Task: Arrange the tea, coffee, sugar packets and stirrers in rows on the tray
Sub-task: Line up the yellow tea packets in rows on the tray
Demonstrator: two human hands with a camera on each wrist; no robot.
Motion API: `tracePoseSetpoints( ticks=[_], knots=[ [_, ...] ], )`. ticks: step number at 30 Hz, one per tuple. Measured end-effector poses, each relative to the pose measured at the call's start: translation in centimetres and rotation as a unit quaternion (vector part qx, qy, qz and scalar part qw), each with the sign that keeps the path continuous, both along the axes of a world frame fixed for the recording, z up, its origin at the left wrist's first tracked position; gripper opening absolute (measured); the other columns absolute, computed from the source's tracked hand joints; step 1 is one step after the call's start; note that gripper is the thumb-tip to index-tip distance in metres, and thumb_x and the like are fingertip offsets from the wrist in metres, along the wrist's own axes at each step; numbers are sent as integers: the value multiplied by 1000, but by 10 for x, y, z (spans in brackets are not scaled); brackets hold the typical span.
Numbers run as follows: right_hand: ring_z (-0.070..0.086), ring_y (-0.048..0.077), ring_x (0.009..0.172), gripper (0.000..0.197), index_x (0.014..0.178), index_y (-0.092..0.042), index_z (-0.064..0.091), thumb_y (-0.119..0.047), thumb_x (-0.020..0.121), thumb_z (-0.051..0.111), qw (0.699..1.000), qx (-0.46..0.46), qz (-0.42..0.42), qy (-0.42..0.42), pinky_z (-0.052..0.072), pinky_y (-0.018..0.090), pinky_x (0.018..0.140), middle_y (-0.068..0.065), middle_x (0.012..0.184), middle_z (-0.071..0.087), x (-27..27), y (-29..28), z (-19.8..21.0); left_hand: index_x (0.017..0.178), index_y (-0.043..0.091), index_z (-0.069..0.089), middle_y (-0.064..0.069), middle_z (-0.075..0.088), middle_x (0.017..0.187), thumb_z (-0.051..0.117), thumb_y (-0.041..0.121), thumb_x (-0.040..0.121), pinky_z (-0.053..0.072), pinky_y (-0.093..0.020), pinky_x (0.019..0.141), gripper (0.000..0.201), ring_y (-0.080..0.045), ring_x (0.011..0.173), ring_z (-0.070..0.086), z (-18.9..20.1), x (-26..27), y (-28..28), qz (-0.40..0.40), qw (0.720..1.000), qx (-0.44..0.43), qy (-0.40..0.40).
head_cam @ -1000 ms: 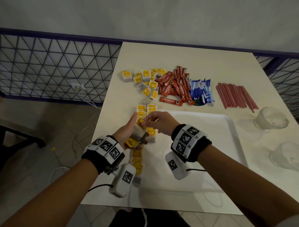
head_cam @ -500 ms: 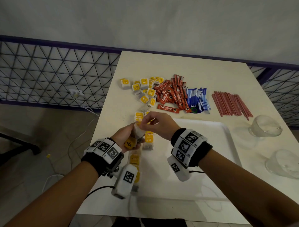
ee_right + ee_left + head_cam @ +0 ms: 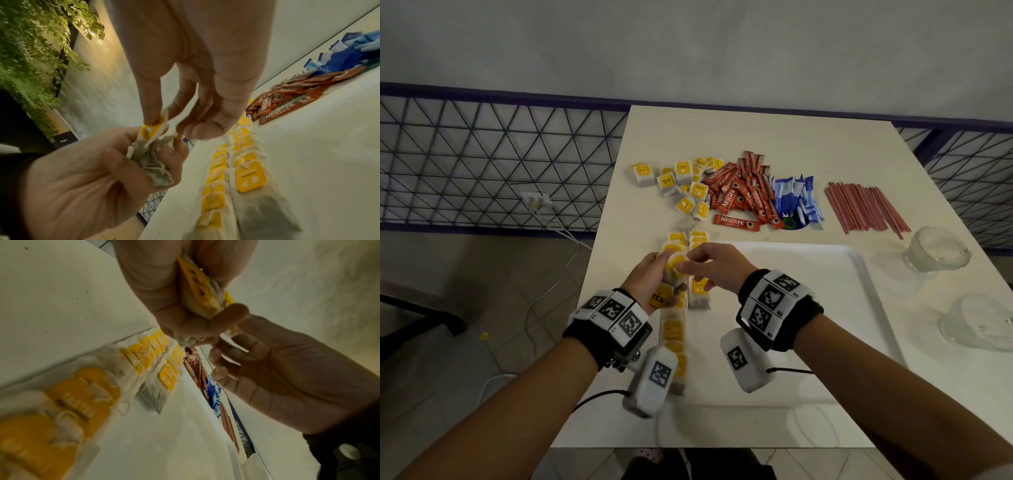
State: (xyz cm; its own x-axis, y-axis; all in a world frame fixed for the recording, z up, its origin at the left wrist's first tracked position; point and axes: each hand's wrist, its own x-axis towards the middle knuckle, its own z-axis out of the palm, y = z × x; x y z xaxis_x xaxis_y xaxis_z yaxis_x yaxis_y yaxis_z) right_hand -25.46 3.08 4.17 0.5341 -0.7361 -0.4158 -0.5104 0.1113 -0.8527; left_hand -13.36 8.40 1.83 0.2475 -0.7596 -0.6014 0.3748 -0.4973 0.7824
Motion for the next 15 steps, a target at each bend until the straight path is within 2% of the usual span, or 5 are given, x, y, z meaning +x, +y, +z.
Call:
tracePoseSetpoints(
  ticks=[4,7,10,12,15],
  knots=[
    [51,14,65,19,69,-19,55,-18,81,70,997,5,-37,-62,45,23,61,0,68,55,2,5,0,88,18,53,-8,57,67,43,36,96,36,-16,37,22,-14,41,54,-4,4,5,-11,1000,0,7],
    [50,15,65,22,67,-19,53,-13,82,68,996,-9,-38,-78,42,19,57,3,68,57,3,7,-2,87,13,56,-5,57,52,46,40,94,32,-12,35,30,-14,35,53,-4,8,10,-20,999,29,11],
    [50,19,70,23,67,-20,52,-14,82,68,996,-20,-38,-77,41,23,60,3,69,59,3,9,-2,78,11,56,-3,57,44,47,41,93,31,-10,34,35,-13,33,53,-4,13,16,-32,998,59,8],
    [50,15,67,23,67,-20,53,-13,81,69,995,-14,-46,-88,41,21,60,-3,65,61,0,8,0,78,12,56,-3,57,45,46,42,93,31,-9,35,35,-13,33,53,-7,16,20,-38,997,58,15],
    [53,3,57,23,67,-19,52,-9,81,67,993,-10,-48,-109,40,12,55,-13,53,62,-6,7,7,76,11,58,-4,54,52,41,41,95,30,-9,36,39,-11,34,49,-10,23,27,-42,998,40,18]
  ],
)
